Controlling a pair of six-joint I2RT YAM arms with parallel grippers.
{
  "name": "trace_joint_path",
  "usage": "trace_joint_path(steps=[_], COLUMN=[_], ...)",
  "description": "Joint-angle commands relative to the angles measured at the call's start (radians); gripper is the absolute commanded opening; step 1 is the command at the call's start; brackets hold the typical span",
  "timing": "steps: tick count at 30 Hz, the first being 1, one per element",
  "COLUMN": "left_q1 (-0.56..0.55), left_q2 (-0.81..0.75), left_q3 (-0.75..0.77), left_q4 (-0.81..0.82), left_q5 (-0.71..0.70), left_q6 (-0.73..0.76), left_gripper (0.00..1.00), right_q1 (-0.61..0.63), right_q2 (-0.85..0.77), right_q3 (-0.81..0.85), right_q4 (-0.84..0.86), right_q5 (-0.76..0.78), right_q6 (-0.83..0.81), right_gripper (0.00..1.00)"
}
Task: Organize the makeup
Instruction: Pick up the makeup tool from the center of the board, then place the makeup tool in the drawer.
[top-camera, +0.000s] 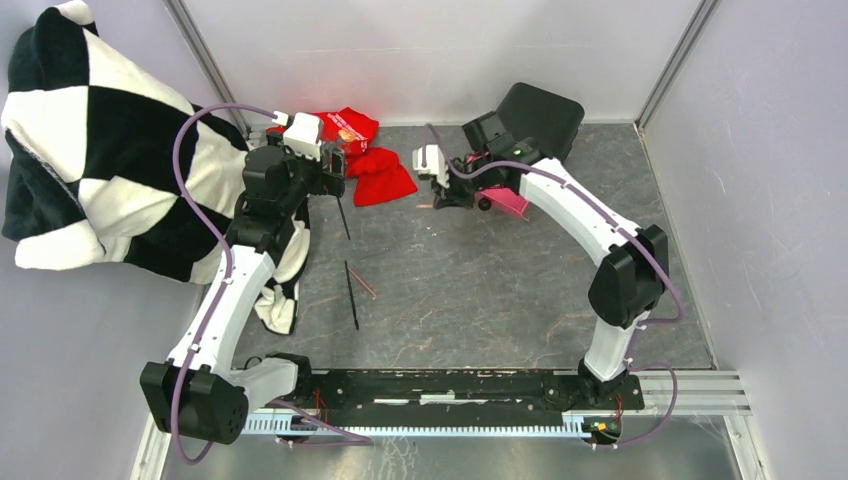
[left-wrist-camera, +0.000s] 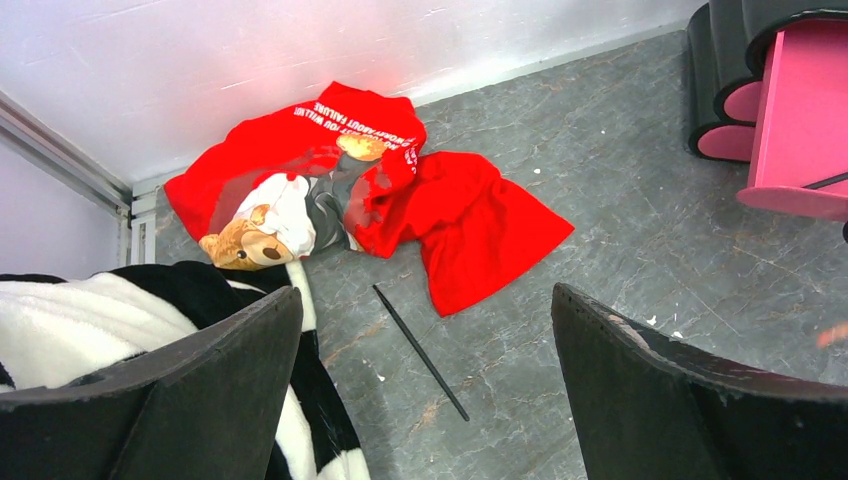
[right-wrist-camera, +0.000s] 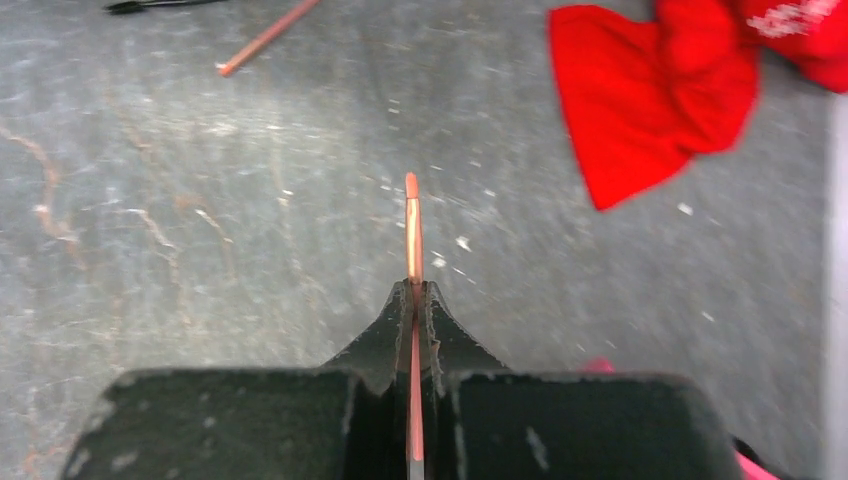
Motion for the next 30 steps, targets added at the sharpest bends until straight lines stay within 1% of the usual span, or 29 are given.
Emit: trace_joint_path(steps=[1, 4, 9, 12, 16, 19, 21, 23, 24, 26, 27, 30], left_q1=[0.006, 0.006, 0.006, 0.006, 0.006, 0.006, 0.006, 0.006, 0.006, 0.006, 0.006, 0.006], left_q2=[-0.024, -0.027, -0.030, -0.029, -0.024, -0.020, -0.012, 0.005, 0.015, 0.040, 0.053, 0.092], left_q3=[-0.004, -0.005, -0.008, -0.013, -0.020, -0.026, -0.028, -0.025, -0.024, -0.021, -0.020, -0.019], left_q4=[0.035, 0.035, 0.037, 0.042, 0.050, 0.054, 0.052, 0.041, 0.034, 0.027, 0.023, 0.010], left_q5=[0.019, 0.021, 0.021, 0.019, 0.021, 0.023, 0.032, 0.043, 0.049, 0.064, 0.072, 0.098], left_q6=[-0.030, -0.026, -0.024, -0.020, -0.010, 0.003, 0.018, 0.030, 0.035, 0.044, 0.048, 0.052], left_gripper=[1.00, 1.00, 1.00, 1.00, 1.00, 1.00, 1.00, 1.00, 1.00, 1.00, 1.00, 1.00], right_q1=[-0.087, -0.148, -0.209, -0.229, -0.235, -0.237, -0.238, -0.243, -0.243, -0.244, -0.244, -0.244], right_q2=[-0.029, -0.001, 0.065, 0.101, 0.147, 0.178, 0.191, 0.192, 0.188, 0.174, 0.164, 0.129], right_q3=[0.098, 0.168, 0.254, 0.256, 0.257, 0.258, 0.257, 0.248, 0.244, 0.230, 0.225, 0.219], right_q4=[-0.036, -0.085, -0.154, -0.162, -0.159, -0.155, -0.147, -0.134, -0.125, -0.107, -0.098, -0.087], right_q5=[0.109, 0.156, 0.264, 0.332, 0.397, 0.433, 0.456, 0.471, 0.473, 0.473, 0.469, 0.442], right_q6=[-0.010, -0.063, -0.176, -0.240, -0.284, -0.299, -0.301, -0.302, -0.301, -0.291, -0.287, -0.270], right_gripper=[0.00, 0.00, 0.00, 0.00, 0.00, 0.04, 0.10, 0.20, 0.26, 0.41, 0.47, 0.60])
